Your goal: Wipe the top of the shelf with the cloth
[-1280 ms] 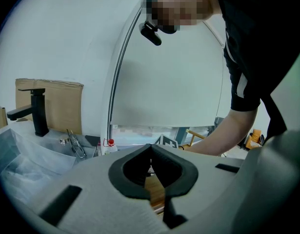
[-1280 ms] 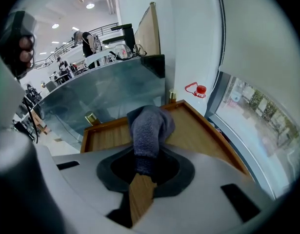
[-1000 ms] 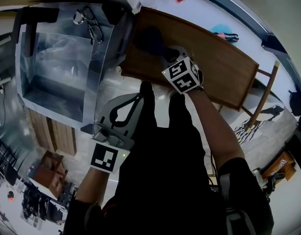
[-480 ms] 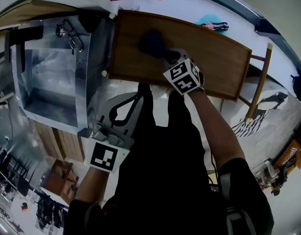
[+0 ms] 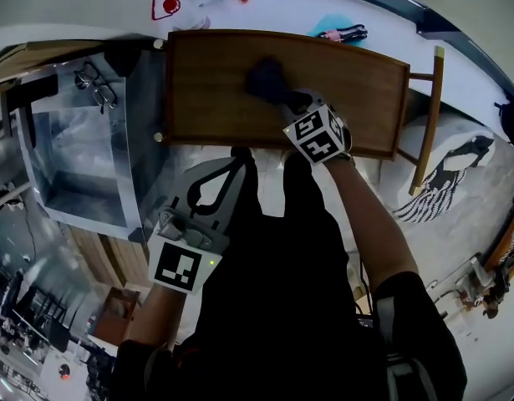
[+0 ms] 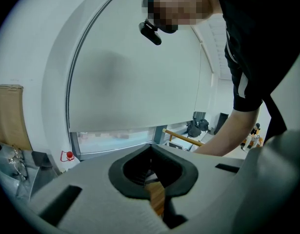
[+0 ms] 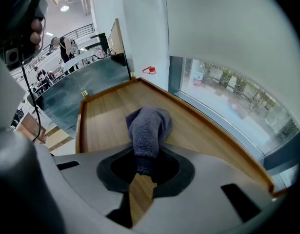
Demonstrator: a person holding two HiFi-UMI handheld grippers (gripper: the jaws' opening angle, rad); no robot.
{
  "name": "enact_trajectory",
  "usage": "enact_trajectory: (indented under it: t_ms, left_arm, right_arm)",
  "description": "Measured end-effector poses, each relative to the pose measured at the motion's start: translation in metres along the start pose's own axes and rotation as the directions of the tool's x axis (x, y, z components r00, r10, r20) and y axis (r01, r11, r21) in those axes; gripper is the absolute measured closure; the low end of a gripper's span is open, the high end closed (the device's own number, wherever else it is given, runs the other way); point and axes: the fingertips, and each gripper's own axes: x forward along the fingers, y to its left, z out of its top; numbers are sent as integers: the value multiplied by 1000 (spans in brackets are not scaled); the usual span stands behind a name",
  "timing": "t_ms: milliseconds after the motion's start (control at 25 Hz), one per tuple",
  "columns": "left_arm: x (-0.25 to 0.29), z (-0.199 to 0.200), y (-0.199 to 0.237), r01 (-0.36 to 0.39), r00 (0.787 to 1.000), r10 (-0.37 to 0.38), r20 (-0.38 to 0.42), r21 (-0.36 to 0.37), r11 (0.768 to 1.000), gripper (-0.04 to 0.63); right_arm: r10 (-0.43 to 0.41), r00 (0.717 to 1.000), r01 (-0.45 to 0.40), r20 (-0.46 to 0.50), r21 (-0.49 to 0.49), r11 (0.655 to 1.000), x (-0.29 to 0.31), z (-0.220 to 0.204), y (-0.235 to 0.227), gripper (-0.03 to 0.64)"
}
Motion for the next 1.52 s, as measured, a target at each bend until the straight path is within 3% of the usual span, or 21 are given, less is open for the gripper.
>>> enact_trajectory:
  t_ms: [720, 1120, 1520]
  left_arm:
    - [73, 20, -73, 162, 987, -160, -35, 78, 984, 575]
    - [105, 27, -108, 238, 971, -233, -53, 101, 966, 575]
    - [117, 38, -121, 281, 960, -276, -50, 131, 951, 575]
  right_arm:
    - [-147, 989, 150, -31, 176, 973, -69, -99, -79, 557]
    - [-232, 968, 249, -94, 246, 937, -104, -154, -115, 557]
    - [-273, 949, 309, -158, 294, 904, -125, -181, -126, 557]
